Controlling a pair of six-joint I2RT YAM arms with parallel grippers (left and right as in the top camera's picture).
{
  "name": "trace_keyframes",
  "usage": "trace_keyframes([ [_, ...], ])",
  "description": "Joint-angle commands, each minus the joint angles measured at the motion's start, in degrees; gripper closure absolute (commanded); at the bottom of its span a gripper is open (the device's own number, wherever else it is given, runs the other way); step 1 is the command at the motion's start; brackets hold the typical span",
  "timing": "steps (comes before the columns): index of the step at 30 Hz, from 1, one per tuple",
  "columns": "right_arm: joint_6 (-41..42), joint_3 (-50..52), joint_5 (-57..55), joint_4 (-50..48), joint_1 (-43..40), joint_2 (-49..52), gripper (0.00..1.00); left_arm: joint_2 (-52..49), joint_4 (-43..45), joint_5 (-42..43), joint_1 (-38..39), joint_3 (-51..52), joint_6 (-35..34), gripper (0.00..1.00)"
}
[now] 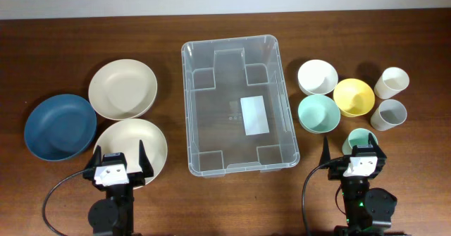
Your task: Pack container
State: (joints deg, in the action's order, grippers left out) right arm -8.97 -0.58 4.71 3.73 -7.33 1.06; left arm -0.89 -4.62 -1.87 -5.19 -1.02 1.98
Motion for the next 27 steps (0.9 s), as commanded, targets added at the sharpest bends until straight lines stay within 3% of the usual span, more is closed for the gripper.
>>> trace_keyframes([
  [1, 0.5, 0.3, -0.5, 0.4, 0.6, -0.1, 0.01, 0.5, 0.0, 0.6, 0.2, 0.5, 0.9, 0.00],
  [27, 0.2, 0.3, -1.2, 0.3, 0.6, -0.1, 0.01, 0.5, 0.0, 0.6, 0.2, 0.5, 0.9, 0.00],
])
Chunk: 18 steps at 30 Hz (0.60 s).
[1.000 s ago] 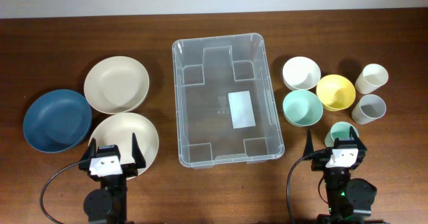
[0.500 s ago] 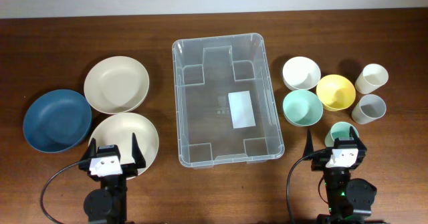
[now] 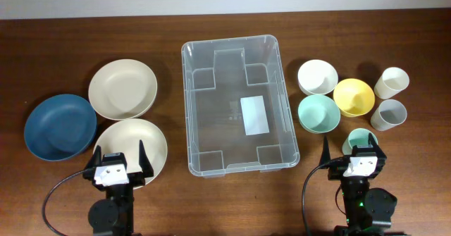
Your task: Pack container
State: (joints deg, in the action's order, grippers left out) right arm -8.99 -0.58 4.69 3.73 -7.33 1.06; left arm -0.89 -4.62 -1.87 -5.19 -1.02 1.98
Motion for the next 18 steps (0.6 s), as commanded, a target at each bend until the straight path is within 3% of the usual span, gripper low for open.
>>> trace_keyframes([
  [1, 0.3, 0.3, -1.4, 0.4, 0.6, -0.1, 0.01, 0.5, 0.0, 0.6, 0.2, 0.5, 0.9, 0.00],
  [18, 0.5, 0.3, 5.7, -1.5, 0.6, -0.1, 0.01, 0.5, 0.0, 0.6, 0.2, 0.5, 0.9, 0.00],
])
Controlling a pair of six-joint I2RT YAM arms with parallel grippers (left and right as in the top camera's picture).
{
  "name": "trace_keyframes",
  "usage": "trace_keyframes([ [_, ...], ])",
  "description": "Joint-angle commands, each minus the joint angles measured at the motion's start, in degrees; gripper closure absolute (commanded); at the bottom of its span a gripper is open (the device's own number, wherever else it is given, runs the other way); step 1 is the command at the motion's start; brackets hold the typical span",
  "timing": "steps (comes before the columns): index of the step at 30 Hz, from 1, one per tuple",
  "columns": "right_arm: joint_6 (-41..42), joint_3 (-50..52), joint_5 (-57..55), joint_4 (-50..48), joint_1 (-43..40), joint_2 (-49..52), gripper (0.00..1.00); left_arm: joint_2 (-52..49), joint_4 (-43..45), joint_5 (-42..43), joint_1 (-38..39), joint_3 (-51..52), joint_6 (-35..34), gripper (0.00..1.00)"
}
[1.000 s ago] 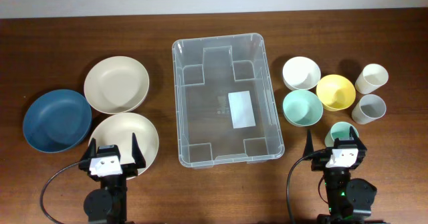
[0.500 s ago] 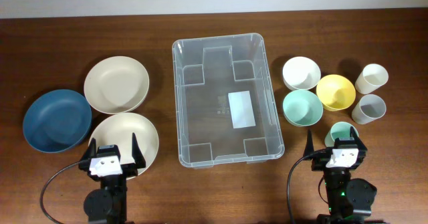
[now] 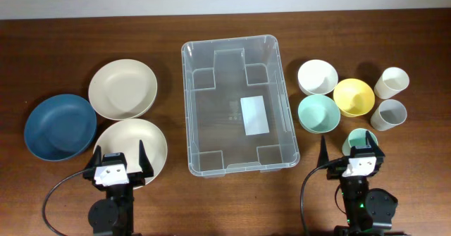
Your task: Pack container
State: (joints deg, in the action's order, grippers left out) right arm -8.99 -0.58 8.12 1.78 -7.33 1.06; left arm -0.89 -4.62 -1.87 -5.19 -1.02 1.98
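A clear plastic container (image 3: 192, 123) stands empty in the middle of the table, with a white label on its floor. To its left lie two cream plates (image 3: 122, 88) (image 3: 134, 139) and a blue plate (image 3: 60, 126). To its right are a white bowl (image 3: 316, 77), a mint bowl (image 3: 318, 113), a yellow bowl (image 3: 353, 96), a cream cup (image 3: 391, 82), a grey cup (image 3: 389, 114) and a small mint cup (image 3: 358, 137). My left gripper (image 3: 119, 154) is open over the near cream plate's front edge. My right gripper (image 3: 365, 148) is open just before the small mint cup.
Black cables loop from both arm bases along the table's front edge. The table's far edge meets a pale wall at the top of the view.
At every moment both arms rested at the table's front edge with their grippers open. The plates, bowls and cups kept their places on either side of the empty container.
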Motion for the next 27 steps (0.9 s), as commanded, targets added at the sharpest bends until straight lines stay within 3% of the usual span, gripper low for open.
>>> trace_keyframes([
  [1, 0.5, 0.3, 2.3, 0.7, 0.6, -0.1, 0.01, 0.5, 0.0, 0.6, 0.2, 0.5, 0.9, 0.00],
  [10, 0.7, 0.3, 2.3, 1.0, 0.6, -0.1, 0.01, 0.5, 0.0, 0.6, 0.2, 0.5, 0.9, 0.00],
  [18, 11.2, -1.5, -4.1, 0.6, 0.6, 0.0, 0.01, 0.5, 0.0, 0.6, 0.2, 0.5, 0.9, 0.00],
  [27, 12.9, -4.3, -9.4, 2.0, 0.6, 3.7, 0.01, 0.5, 0.0, 0.6, 0.2, 0.5, 0.9, 0.00],
])
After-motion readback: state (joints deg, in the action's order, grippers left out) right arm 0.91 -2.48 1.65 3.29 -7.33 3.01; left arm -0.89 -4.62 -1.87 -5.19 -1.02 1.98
